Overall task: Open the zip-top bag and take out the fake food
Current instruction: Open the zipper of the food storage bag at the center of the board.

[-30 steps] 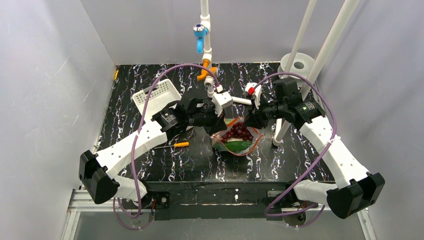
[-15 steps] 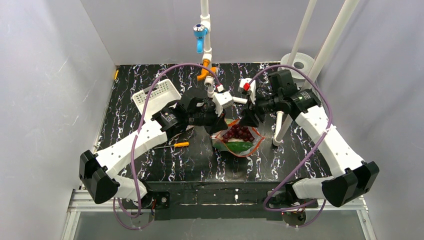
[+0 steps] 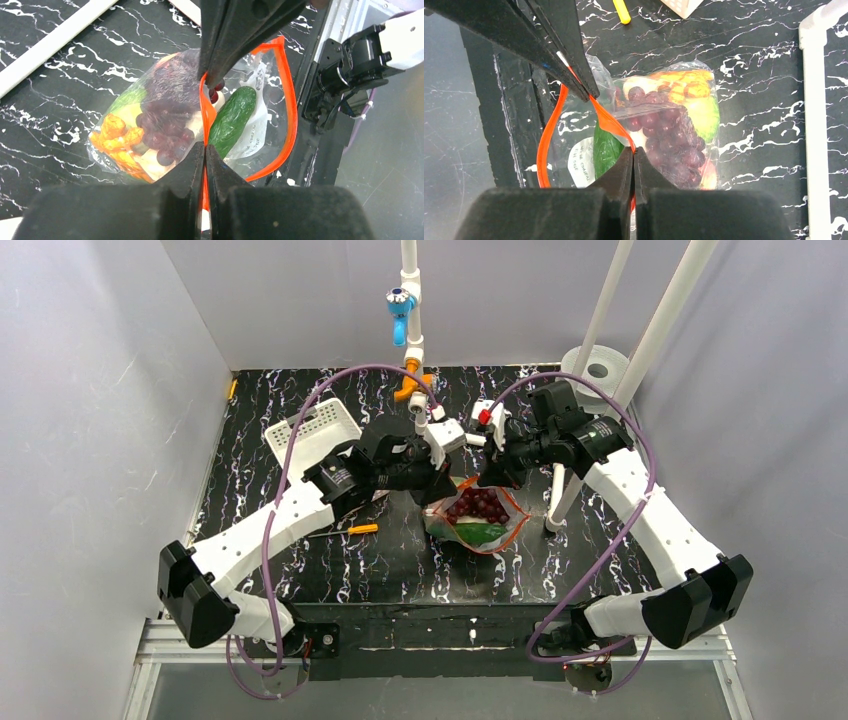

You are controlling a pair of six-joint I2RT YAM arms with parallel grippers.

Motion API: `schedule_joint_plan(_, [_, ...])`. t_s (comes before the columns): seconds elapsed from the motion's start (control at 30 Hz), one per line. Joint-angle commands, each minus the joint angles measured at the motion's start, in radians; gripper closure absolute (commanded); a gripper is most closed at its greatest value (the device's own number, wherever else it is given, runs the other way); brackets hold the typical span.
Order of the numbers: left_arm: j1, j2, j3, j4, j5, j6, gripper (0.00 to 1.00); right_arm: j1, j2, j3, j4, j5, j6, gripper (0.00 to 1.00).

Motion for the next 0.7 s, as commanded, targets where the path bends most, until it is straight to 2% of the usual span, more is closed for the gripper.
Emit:
schedule_joint_plan(0.0, [0.001, -0.092, -0.026, 0.084, -0.079, -0.145, 0.95, -0.004, -0.032, 0.016, 0.038, -0.028, 0.089, 0.99])
schedule_joint_plan(0.07, [0.000, -0.156, -0.076, 0.137, -0.130, -0.279, 0.47, -0.020, -0.063, 0.007, 0.071, -0.070, 0.165, 0.99])
schedule_joint_plan(0.1, [0.001, -0.201, -0.108, 0.168, -0.150, -0.344, 0.20, -0.028, -0.085, 0.001, 0.089, -0.075, 0.203, 0.99])
schedule_joint_plan(0.13, [0.001, -0.250, -0.149, 0.199, -0.164, -0.406, 0.03, -0.032, -0.100, -0.001, 0.105, -0.076, 0.236, 0.99])
schedule_joint_plan(0.3, [0.003, -0.515, -0.356, 0.300, -0.342, -0.719, 0.02, -0.045, -0.113, 0.028, 0.164, -0.049, 0.386, 0.99])
schedule_joint_plan(0.4, [0.007, -0.624, -0.428, 0.369, -0.375, -0.821, 0.02, -0.044, -0.089, 0.077, 0.185, -0.030, 0.466, 0.99])
schedule_joint_plan(0.53, [0.008, -0.659, -0.491, 0.447, -0.403, -1.008, 0.02, -0.028, -0.053, 0.189, 0.174, 0.044, 0.494, 0.99])
schedule_joint_plan(0.67, [0.008, -0.607, -0.439, 0.396, -0.412, -1.131, 0.02, -0.008, -0.015, 0.220, 0.174, 0.128, 0.470, 0.99])
